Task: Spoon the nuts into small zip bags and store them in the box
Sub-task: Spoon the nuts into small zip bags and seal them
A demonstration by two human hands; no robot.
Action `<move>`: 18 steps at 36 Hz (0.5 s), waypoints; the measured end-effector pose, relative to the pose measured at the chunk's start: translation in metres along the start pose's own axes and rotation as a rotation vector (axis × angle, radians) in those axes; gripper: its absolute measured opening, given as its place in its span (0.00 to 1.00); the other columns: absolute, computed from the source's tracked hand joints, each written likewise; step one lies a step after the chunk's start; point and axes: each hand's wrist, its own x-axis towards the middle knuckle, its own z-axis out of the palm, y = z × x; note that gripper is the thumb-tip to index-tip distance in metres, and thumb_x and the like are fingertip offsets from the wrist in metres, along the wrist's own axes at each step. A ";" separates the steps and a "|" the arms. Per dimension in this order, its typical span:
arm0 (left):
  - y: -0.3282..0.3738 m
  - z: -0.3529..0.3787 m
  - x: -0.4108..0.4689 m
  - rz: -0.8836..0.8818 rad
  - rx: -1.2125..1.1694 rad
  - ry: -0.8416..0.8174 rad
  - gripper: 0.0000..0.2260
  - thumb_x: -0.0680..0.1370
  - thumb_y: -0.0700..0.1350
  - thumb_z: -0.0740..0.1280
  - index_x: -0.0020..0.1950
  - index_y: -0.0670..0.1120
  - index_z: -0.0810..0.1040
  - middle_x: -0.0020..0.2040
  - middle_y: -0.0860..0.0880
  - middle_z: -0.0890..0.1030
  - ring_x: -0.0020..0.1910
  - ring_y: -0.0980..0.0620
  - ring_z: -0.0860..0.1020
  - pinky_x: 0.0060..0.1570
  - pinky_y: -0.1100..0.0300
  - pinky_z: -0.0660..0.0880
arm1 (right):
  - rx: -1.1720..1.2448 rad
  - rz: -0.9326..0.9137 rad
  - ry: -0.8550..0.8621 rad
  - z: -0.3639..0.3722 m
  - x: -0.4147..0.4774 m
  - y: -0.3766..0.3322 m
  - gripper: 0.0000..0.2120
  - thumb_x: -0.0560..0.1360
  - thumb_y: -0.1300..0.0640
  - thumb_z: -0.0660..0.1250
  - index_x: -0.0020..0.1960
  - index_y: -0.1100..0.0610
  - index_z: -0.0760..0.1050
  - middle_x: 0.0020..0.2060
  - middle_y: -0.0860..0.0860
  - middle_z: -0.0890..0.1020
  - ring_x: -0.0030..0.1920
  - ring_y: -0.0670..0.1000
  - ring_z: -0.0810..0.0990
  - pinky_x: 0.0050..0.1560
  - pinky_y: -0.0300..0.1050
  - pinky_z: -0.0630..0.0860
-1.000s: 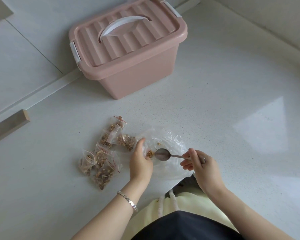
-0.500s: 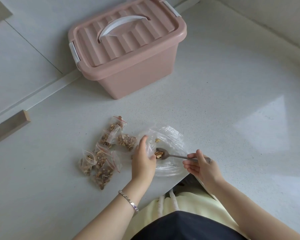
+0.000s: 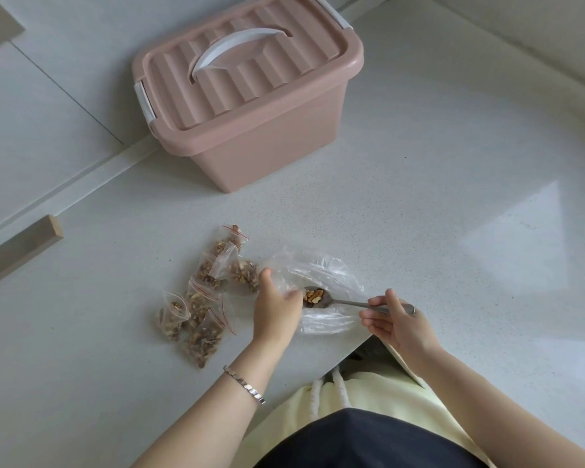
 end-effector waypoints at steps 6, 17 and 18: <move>0.006 -0.007 0.000 0.205 0.303 0.048 0.23 0.78 0.40 0.62 0.71 0.52 0.63 0.66 0.48 0.70 0.52 0.50 0.76 0.45 0.65 0.68 | -0.037 -0.120 0.052 -0.005 -0.008 -0.016 0.18 0.80 0.50 0.54 0.44 0.61 0.76 0.34 0.57 0.83 0.35 0.52 0.82 0.38 0.40 0.79; 0.006 -0.009 0.025 0.229 0.396 -0.100 0.23 0.77 0.34 0.56 0.70 0.51 0.65 0.51 0.42 0.76 0.35 0.48 0.72 0.36 0.58 0.70 | -0.167 -0.256 0.121 0.012 -0.003 -0.029 0.18 0.80 0.53 0.55 0.42 0.61 0.77 0.34 0.59 0.83 0.34 0.52 0.82 0.37 0.40 0.80; 0.005 -0.009 0.027 0.230 0.394 -0.093 0.23 0.77 0.34 0.56 0.69 0.52 0.65 0.51 0.41 0.76 0.36 0.48 0.72 0.37 0.58 0.69 | -0.177 -0.269 0.120 0.015 -0.003 -0.028 0.18 0.80 0.53 0.55 0.42 0.61 0.77 0.34 0.59 0.83 0.34 0.52 0.82 0.38 0.40 0.80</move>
